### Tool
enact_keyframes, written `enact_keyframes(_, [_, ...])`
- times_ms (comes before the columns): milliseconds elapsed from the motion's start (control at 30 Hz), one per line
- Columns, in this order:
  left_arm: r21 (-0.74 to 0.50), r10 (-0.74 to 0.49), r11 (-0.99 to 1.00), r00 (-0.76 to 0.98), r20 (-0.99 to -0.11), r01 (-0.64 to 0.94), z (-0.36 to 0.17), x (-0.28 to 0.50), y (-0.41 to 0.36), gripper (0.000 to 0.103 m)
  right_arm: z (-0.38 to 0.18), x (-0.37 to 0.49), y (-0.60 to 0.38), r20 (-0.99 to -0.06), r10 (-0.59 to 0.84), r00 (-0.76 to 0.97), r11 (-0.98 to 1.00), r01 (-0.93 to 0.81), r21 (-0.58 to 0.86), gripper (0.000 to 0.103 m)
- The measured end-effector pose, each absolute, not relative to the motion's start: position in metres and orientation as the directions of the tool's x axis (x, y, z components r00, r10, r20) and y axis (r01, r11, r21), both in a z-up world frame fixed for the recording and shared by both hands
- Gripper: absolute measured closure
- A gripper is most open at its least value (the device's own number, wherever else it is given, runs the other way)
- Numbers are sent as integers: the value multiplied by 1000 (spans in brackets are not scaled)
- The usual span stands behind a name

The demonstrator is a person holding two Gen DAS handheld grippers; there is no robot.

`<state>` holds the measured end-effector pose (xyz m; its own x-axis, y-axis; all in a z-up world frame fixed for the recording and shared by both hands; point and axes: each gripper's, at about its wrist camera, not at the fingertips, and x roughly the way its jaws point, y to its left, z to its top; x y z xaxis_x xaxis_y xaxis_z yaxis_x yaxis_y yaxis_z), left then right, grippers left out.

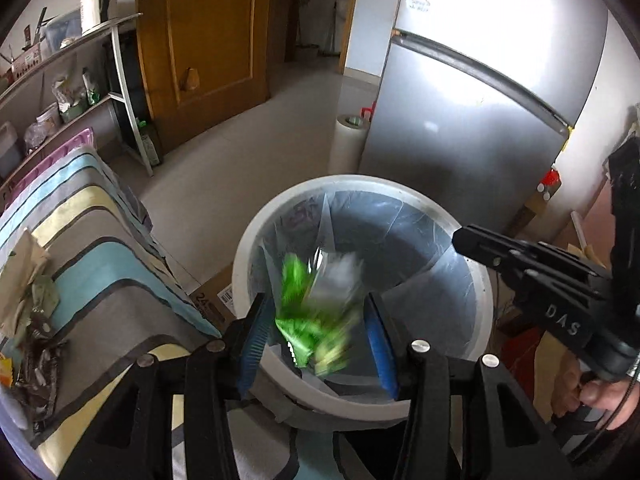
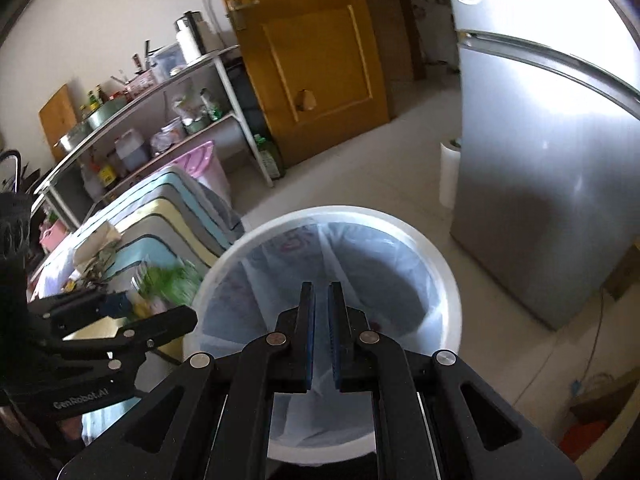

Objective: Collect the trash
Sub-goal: 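Carry both items to the white bin and open both tools to drop them, then grasp the red plastic bag with the left tool while the right tool grasps a white foam net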

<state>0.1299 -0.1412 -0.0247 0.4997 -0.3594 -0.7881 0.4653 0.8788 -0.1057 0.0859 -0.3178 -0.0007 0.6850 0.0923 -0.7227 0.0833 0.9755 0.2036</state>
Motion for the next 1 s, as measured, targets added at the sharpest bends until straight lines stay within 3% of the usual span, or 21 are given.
enact_keyframes(67, [-108, -363, 871, 479, -799, 479, -29, 132, -148, 38, -2, 88, -320, -726, 91, 682, 974, 92, 208, 96])
enact_keyframes(567, [-105, -339, 911, 581, -740, 398, 5, 117, -101, 33, 24, 75, -289, -678, 80, 731, 983, 54, 174, 93])
enact_keyframes(633, [-103, -326, 921, 599, -731, 375, 9, 114, -90, 32, 29, 72, -279, -664, 91, 742, 984, 35, 175, 90])
enact_keyframes(900, [-95, -242, 964, 678, -694, 247, 31, 94, -21, 28, 51, 71, -223, -615, 199, 763, 976, -98, 194, 62])
enact_keyframes(1000, [-70, -178, 981, 709, -683, 179, 34, 86, 10, 28, 53, 73, -197, -609, 254, 752, 966, -161, 204, 60])
